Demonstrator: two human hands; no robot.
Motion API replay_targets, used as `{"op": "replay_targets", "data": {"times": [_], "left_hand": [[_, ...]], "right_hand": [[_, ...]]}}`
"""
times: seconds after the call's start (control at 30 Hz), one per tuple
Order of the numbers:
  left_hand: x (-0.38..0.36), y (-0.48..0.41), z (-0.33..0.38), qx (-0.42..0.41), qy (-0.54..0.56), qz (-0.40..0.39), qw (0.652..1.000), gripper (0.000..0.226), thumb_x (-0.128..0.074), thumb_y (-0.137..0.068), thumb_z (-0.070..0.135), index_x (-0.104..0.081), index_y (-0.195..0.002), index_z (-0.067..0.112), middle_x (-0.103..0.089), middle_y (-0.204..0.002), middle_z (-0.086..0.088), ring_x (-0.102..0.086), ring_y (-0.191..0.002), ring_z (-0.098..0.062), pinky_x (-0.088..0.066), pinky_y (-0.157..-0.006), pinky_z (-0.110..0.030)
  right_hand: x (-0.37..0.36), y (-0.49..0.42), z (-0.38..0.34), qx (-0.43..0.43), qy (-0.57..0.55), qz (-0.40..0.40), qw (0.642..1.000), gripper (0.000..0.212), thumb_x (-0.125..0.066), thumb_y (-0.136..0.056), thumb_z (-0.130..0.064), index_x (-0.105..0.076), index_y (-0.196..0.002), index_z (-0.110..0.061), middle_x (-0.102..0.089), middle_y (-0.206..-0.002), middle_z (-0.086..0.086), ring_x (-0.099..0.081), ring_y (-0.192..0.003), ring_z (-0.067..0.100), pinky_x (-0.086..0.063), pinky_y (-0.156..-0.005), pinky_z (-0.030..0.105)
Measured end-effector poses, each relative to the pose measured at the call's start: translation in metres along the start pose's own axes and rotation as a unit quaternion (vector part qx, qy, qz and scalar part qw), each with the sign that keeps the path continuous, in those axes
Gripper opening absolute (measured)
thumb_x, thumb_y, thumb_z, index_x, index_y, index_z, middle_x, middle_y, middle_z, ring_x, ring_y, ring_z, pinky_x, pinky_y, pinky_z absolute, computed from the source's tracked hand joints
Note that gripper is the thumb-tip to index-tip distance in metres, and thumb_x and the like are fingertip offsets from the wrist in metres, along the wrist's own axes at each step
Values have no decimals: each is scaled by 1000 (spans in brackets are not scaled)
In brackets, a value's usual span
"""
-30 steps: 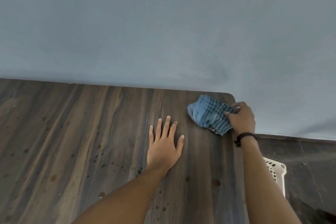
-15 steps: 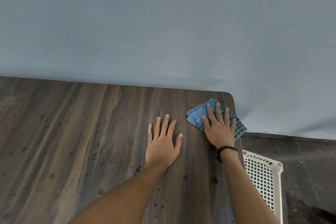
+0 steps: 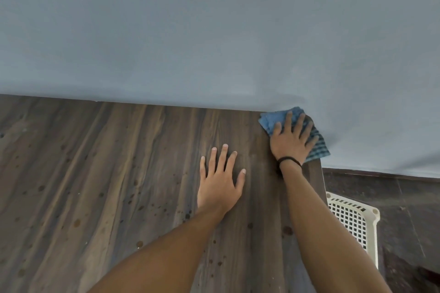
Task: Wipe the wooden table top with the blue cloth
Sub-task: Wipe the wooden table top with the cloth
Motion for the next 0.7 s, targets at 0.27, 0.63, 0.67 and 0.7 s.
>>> {"op": "replay_targets", "data": {"times": [0.27,0.63,0.67,0.7], "left_hand": [[-3,-2,2,2,-2,4,1000,61,-21,-104,58,-29,-157,28,-16,-168,0,-7,-156,-25,-13,-124,-54],[-1,-2,2,1,-10,6,1000,59,-22,-104,57,-28,-156,30,-16,-168,0,-8,-156,-26,-13,-124,-55],[-2,-1,1,1,-13,5,1000,59,-22,-104,57,-28,-156,30,-16,-168,0,-8,-156,-26,-13,-124,-55],[-3,0,1,2,-15,5,1000,59,-22,-104,57,-28,-156,30,-16,-168,0,-7,-156,-26,-13,-124,-55]], "right_hand": [[10,-10,24,49,14,3,999,61,-16,-103,-56,-9,-160,-37,0,-168,-1,2,-154,24,1,-123,53],[10,-11,26,15,9,0,1000,61,-15,-103,-54,-7,-160,-34,2,-168,1,3,-154,25,0,-123,53],[8,-8,15,10,9,1,1000,61,-15,-104,-53,-6,-160,-33,3,-168,2,3,-154,27,1,-123,53],[3,1,7,33,19,4,999,60,-15,-104,-52,-5,-160,-32,3,-168,3,3,-154,27,2,-123,53]]}}
Point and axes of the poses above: each hand's wrist, its own y-axis away from the middle knuckle, its own x-axis out of the back of the hand, z = x × y, the point moved 2 cm from there along -y, towards the middle knuckle
